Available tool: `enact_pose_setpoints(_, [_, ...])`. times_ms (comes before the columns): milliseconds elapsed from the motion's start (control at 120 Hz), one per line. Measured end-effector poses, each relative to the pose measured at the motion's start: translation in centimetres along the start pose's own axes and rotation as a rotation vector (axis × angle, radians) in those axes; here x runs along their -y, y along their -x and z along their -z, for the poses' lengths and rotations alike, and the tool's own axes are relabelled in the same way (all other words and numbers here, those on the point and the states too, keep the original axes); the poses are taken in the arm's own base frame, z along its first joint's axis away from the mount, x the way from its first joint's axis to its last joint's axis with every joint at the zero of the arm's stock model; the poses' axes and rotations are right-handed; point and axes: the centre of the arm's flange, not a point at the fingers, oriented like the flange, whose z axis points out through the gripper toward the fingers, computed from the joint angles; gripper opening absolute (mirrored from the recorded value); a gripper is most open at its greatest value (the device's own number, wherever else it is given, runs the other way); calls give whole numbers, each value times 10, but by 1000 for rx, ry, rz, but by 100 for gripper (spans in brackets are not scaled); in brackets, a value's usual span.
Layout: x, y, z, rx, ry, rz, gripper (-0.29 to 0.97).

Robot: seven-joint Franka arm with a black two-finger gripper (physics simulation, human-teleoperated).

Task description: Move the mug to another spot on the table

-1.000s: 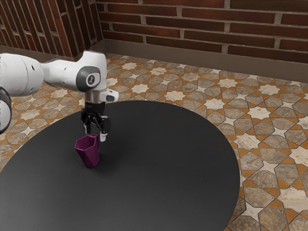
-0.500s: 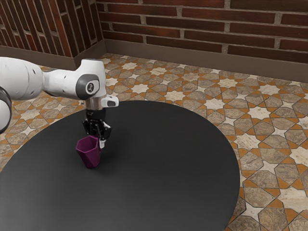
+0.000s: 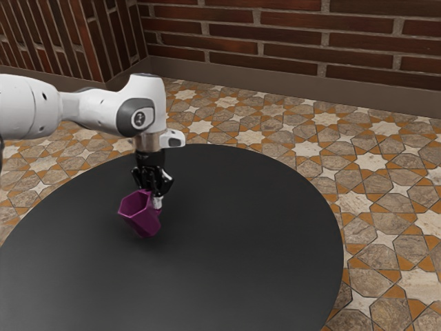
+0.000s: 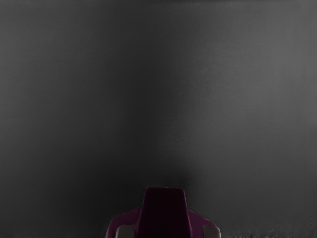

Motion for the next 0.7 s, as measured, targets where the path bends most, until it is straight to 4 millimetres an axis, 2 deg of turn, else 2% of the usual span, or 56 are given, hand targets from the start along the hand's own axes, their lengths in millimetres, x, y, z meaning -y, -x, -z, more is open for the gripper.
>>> enact_pose_setpoints(167, [-33, -5, -4, 15, 0, -20, -6])
enact_pose_setpoints(317, [-45, -12, -13, 30, -5, -17, -7])
enact_pose_setpoints(517, [-57, -16, -17, 36, 7, -15, 33])
enact_pose_setpoints(700, [-70, -16, -1, 7, 11, -25, 54])
